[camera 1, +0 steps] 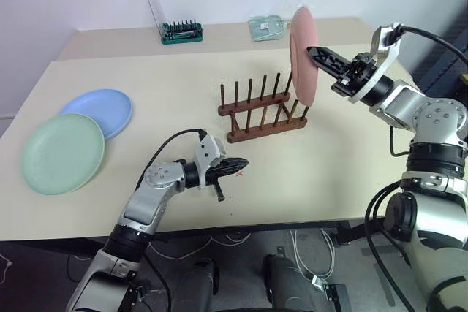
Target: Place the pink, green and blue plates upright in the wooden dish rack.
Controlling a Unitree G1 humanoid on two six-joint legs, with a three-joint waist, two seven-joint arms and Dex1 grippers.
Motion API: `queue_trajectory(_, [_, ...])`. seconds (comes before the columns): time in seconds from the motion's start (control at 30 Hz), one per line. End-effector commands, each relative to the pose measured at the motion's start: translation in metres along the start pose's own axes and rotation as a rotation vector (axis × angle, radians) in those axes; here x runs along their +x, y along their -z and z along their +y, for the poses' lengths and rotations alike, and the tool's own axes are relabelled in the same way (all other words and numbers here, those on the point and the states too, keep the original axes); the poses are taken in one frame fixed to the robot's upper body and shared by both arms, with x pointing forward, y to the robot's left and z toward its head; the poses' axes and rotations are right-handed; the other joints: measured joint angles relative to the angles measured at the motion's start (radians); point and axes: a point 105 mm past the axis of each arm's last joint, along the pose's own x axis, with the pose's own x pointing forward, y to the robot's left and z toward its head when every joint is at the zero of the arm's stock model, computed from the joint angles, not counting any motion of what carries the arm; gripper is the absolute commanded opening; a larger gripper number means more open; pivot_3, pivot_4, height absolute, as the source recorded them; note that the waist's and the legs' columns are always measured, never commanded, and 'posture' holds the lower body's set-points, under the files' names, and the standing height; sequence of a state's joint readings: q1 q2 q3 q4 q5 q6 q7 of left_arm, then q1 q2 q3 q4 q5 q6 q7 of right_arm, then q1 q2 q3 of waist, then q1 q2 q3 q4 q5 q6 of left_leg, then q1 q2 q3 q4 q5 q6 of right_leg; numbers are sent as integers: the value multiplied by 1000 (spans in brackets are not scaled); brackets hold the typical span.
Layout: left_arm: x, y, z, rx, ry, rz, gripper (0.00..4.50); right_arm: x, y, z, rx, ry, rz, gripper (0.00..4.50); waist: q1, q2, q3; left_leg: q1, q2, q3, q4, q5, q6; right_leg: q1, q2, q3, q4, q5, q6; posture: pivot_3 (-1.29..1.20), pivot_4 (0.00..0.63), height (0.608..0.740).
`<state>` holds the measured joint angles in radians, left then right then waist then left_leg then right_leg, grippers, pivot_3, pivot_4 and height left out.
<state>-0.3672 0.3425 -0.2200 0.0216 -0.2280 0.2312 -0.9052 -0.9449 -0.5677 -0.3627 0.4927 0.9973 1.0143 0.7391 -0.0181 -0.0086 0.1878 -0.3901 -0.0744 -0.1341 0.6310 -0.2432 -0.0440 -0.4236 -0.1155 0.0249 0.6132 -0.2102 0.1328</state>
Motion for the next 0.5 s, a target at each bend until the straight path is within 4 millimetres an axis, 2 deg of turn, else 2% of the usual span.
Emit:
queue_trajectory(0.03, [1, -12, -1, 38, 11, -29, 0, 1, -8, -5, -19, 21, 10, 57, -1, 0, 0, 0, 0, 0, 0, 0, 0, 0, 0, 0, 0, 0, 0, 0, 150, 740])
queue_trajectory(0.2, [0, -11, -1, 39, 4, -27, 0, 0, -14, -6, -33, 13, 10, 57, -2, 0, 0, 0, 0, 0, 0, 0, 0, 0, 0, 0, 0, 0, 0, 0, 150, 740])
queue_trajectory(0.5, [-2, -10, 0, 36, -9, -25, 0, 1, 1, 14, 5, -53, 28, 57, -1, 0, 0, 0, 0, 0, 0, 0, 0, -1, 0, 0, 0, 0, 0, 0, 150, 740])
